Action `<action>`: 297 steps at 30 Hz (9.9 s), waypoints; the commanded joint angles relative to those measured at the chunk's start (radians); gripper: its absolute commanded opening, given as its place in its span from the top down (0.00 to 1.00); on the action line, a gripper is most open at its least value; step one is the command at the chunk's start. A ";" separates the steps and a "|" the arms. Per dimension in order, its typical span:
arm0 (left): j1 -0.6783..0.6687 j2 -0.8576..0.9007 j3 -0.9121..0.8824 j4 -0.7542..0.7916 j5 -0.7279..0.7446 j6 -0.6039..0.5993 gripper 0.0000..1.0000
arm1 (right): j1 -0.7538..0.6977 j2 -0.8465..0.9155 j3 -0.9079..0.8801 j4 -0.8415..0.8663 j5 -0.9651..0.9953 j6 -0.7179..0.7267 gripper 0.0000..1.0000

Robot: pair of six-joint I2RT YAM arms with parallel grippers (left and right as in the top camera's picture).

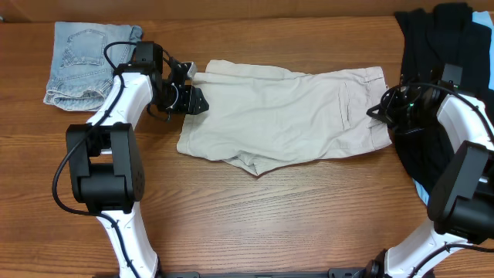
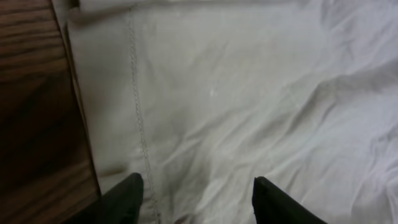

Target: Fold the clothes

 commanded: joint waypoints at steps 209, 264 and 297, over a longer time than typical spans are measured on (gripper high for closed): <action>-0.217 0.183 0.271 -0.219 -0.218 0.050 0.00 | 0.465 0.059 0.501 -0.301 0.283 0.325 0.07; 0.359 0.174 0.814 -0.121 0.521 -0.614 0.96 | 0.463 0.059 0.501 -0.309 0.310 0.310 0.26; 0.541 0.175 0.814 0.109 -0.037 -0.887 0.96 | 0.463 0.059 0.501 -0.306 0.336 0.310 0.26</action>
